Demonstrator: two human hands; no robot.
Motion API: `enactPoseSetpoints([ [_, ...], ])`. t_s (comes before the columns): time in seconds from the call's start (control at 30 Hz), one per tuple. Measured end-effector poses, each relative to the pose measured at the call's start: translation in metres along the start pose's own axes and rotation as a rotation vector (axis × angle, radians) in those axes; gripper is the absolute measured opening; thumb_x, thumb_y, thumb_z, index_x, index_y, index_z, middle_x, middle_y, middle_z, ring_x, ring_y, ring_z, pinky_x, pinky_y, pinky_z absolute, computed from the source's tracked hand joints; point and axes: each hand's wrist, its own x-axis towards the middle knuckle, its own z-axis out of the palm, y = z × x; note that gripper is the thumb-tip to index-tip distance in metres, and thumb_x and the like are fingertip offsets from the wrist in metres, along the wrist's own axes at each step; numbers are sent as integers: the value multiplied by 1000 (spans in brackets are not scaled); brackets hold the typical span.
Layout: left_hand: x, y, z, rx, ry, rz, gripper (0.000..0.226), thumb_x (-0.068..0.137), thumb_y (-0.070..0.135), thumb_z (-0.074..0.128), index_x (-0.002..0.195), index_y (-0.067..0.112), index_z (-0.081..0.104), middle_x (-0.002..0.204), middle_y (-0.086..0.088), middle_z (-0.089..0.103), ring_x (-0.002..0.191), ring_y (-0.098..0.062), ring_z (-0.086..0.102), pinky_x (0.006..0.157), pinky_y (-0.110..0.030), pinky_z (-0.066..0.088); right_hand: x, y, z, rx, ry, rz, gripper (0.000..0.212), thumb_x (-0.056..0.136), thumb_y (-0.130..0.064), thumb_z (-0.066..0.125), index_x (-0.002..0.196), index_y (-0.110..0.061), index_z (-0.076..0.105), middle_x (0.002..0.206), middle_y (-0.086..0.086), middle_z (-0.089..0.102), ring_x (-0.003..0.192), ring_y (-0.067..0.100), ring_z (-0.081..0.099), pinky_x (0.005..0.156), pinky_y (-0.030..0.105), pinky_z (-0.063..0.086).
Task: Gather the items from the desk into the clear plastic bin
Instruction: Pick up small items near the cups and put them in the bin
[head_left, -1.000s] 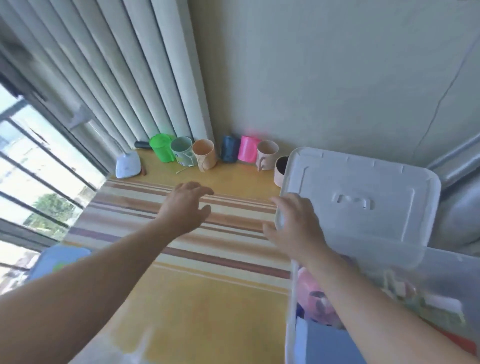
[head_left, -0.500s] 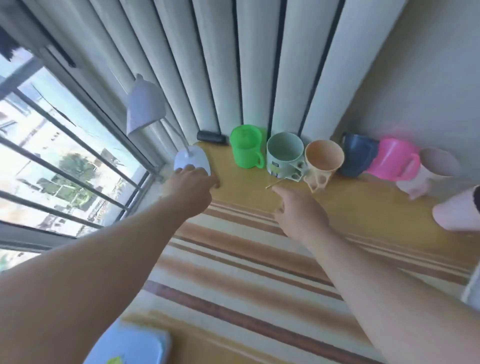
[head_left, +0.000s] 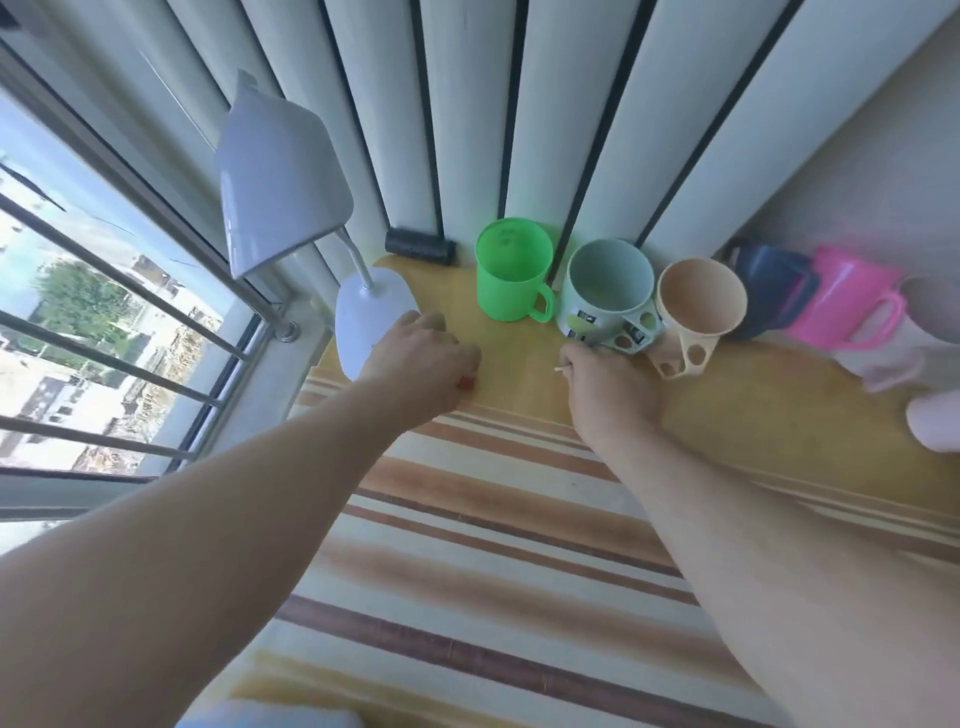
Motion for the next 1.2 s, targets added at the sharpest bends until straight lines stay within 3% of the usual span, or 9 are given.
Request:
enactPoseSetpoints([
  [0.2,-44,54,7,-357,-126,-47,30,84,29,63,113,31,62,98,6,65,86,-21,66,71,-39,61,-50,-1,-8,-11,-199,43,24,94,-6,61,114,-19,59,117,7,47,107,31,48,78,40,47],
  [0.3,-77,86,13,-504,-76,-37,22,83,33,68,105,30,70,99,7,66,87,-19,66,75,-38,59,-105,7,-6,54,-242,-18,20,97,-9,58,109,-26,56,117,-1,41,106,25,39,84,40,41],
  [0.4,-101,119,6,-579,-36,-8,26,81,24,71,106,26,75,99,6,65,82,-17,64,74,-36,58,-151,25,-13,188,-270,-110,10,108,-23,50,105,-31,54,122,-12,49,114,22,38,86,40,34],
  [0.5,-117,150,-17,-626,35,-45,16,83,27,71,97,32,77,84,13,68,75,-9,63,71,-33,57,-183,54,-41,400,-279,-110,14,106,-28,58,96,-29,67,102,-21,65,110,17,47,90,40,43],
  [0.63,-137,206,-61,-660,76,-94,19,81,29,72,96,40,74,84,18,71,79,-2,65,73,-29,57,-220,114,-94,638,-198,-28,9,95,-20,77,101,-27,76,90,-17,69,97,4,50,78,12,38],
  [0.7,-145,248,-87,-662,111,-78,20,82,28,72,97,40,74,86,20,70,80,0,64,74,-26,55,-245,151,-125,645,-122,-52,16,93,-18,80,107,-24,79,90,-15,70,94,5,54,78,12,39],
  [0.8,-152,335,-132,-665,162,-28,15,86,33,72,98,41,73,85,22,69,82,5,63,73,-18,52,-295,219,-175,623,-5,-85,8,92,-22,80,100,-24,80,85,-13,66,92,14,56,83,31,47],
  [0.97,-167,521,-188,-769,215,153,12,87,31,73,97,37,76,76,26,69,78,5,65,66,-6,44,-424,375,-238,585,100,20,14,86,-25,84,78,-27,74,78,-8,62,84,11,55,77,23,44],
  [1.2,-172,714,-189,-629,62,456,25,87,40,58,104,36,76,89,16,72,83,-4,64,76,-27,53,-589,521,-220,420,-198,249,25,89,-47,81,73,-31,69,89,-13,54,87,-1,48,75,26,40],
])
